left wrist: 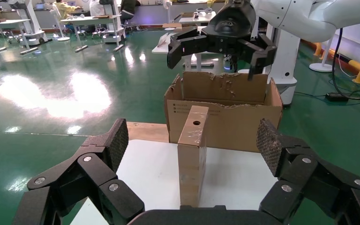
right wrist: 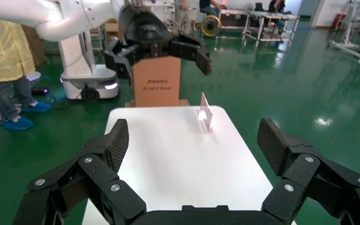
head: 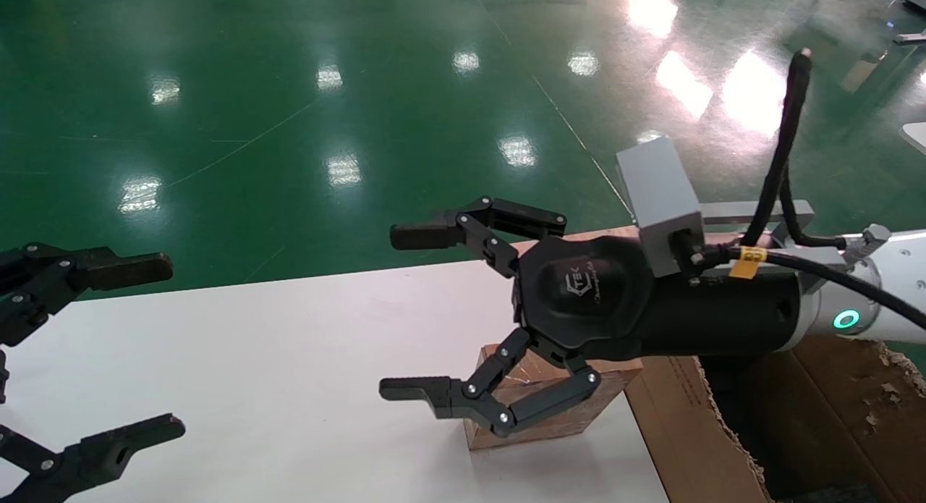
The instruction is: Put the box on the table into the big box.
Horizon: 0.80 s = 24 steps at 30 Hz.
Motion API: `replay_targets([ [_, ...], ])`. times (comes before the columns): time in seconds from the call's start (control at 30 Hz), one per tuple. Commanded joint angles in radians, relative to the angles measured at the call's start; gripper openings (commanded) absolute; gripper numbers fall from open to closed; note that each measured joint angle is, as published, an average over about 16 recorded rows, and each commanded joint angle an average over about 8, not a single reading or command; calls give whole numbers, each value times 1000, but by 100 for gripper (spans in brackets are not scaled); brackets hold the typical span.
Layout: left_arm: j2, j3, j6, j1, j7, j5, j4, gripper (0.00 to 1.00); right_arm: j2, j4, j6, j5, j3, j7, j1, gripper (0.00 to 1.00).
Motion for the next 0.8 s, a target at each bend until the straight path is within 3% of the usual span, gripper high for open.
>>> replay_targets([
  [0.03, 0, 0, 0, 0, 0, 0, 0, 0, 6, -3, 3, -4, 0, 0, -3, 100],
  [0.4, 0, 0, 0, 0, 0, 0, 0, 0, 64, -80, -66, -91, -37, -37, 17, 100],
  [0.8, 0, 1, 0, 0, 0, 0, 0, 0, 125, -188, -94, -176, -179, -113, 116, 100],
])
